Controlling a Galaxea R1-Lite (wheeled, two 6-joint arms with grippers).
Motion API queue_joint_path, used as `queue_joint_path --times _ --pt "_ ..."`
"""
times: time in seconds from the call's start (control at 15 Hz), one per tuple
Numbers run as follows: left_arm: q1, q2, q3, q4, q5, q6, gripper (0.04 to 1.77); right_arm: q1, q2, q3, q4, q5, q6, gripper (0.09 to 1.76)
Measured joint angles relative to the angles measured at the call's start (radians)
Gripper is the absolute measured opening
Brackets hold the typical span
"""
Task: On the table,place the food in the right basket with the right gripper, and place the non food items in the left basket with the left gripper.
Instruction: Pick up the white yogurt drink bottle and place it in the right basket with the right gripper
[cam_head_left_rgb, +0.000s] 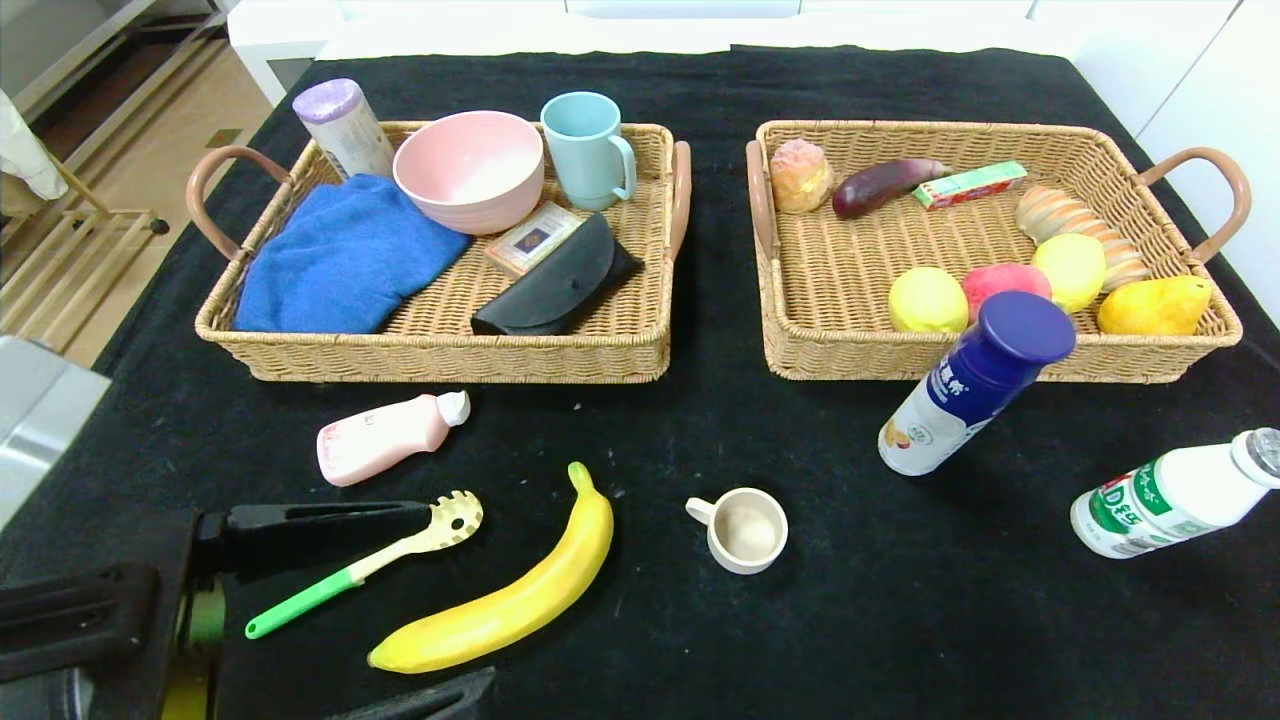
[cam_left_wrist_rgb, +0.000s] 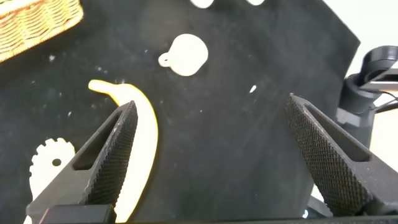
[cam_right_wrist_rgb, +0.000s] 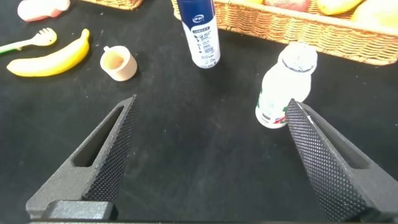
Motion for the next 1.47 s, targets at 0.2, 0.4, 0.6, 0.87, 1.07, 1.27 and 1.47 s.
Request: queue_joint_path --times 0.2,0.4,0.6,0.87,1.07,1.27,1.47 --pt "-0.003 0.011 0.004 0.000 0.001 0.002 1.72 0.008 0.050 -0.024 -0.003 0.014 0.000 1.71" --pt "-0.004 0.017 0.006 0.000 0.001 0.002 1.72 0.021 0.113 -0.027 -0.036 0.009 0.000 1.71" --pt "-0.004 0.020 0.006 0.000 0.001 0.011 1.72 0.070 0.157 -0.027 -0.053 -0.037 0.000 1.71" --pt "-0.007 0.021 0.006 0.001 0.001 0.011 1.72 0.086 0.207 -0.020 -0.113 -0.088 0.000 1.71" --pt "-0.007 0.021 0.007 0.002 0.001 0.012 1.72 0.087 0.207 -0.014 -0.109 -0.128 0.000 1.71" --pt "-0.007 0.021 0.007 0.002 0.001 0.012 1.72 0.089 0.180 -0.001 -0.080 -0.142 0.009 1.71" --pt "-0.013 0.022 0.009 0.005 0.002 0.013 1.72 0.088 0.164 0.003 -0.073 -0.249 0.022 1.71"
